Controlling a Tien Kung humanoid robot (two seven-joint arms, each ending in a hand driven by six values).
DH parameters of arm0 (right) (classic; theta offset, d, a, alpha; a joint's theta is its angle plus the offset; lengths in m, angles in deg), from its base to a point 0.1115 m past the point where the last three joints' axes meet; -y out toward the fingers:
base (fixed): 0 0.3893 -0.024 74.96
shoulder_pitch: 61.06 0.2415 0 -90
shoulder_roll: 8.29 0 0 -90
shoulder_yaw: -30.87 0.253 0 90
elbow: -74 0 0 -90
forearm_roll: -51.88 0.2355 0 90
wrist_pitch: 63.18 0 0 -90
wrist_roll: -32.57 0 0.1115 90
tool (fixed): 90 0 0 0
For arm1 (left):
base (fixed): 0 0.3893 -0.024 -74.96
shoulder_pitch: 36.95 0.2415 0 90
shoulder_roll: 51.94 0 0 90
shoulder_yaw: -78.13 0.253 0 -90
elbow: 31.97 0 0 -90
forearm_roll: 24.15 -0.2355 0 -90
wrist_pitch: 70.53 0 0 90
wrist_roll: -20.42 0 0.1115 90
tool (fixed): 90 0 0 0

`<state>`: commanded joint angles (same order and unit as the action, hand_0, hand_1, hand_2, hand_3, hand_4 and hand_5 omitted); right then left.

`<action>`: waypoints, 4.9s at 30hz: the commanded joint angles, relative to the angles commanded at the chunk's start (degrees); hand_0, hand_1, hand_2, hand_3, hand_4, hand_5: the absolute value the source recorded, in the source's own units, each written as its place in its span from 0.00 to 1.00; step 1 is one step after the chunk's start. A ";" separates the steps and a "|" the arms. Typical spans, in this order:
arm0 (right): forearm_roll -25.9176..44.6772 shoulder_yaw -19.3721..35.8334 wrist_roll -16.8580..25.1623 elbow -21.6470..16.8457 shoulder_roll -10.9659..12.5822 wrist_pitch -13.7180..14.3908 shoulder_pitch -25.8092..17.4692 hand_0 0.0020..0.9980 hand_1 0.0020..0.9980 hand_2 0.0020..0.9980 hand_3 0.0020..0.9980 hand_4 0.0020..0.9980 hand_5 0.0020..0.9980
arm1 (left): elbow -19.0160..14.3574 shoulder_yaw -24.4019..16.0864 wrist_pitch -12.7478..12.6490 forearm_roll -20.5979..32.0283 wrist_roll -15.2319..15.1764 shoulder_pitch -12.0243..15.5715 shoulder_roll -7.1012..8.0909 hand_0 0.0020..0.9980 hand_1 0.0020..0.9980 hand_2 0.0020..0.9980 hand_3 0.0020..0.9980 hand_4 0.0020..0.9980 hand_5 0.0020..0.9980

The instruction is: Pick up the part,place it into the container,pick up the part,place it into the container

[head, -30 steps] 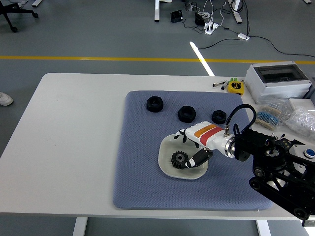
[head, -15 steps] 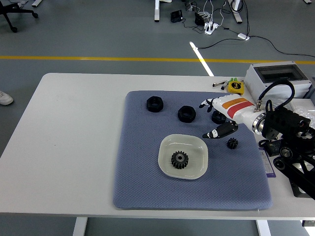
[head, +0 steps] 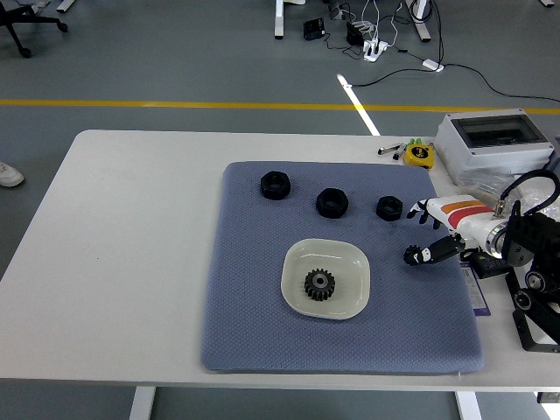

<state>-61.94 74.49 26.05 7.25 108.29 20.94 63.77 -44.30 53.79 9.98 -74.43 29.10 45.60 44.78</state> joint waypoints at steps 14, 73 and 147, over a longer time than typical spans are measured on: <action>0.94 -1.94 0.82 0.73 -0.63 3.27 -1.05 0.39 0.51 0.61 0.61 1.00 0.47 | 0.04 -0.42 0.12 -0.45 0.03 -0.03 -0.07 0.70 0.65 0.68 0.58 0.67 0.63; 3.86 -2.62 2.21 2.27 -0.58 6.43 -1.73 0.06 0.21 0.33 0.49 0.75 0.38 | -0.09 -1.41 0.74 -2.37 0.44 -0.13 0.01 0.70 0.65 0.67 0.58 0.67 0.63; 1.54 -16.89 -0.93 -14.03 -4.50 1.46 7.19 0.00 0.16 0.31 0.51 0.80 0.40 | 0.12 -2.00 0.85 -3.06 0.58 -0.07 0.37 0.70 0.65 0.67 0.58 0.67 0.63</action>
<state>-60.40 57.61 25.11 -6.77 103.79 22.40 70.96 -44.18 51.79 10.83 -77.49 29.69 45.52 45.15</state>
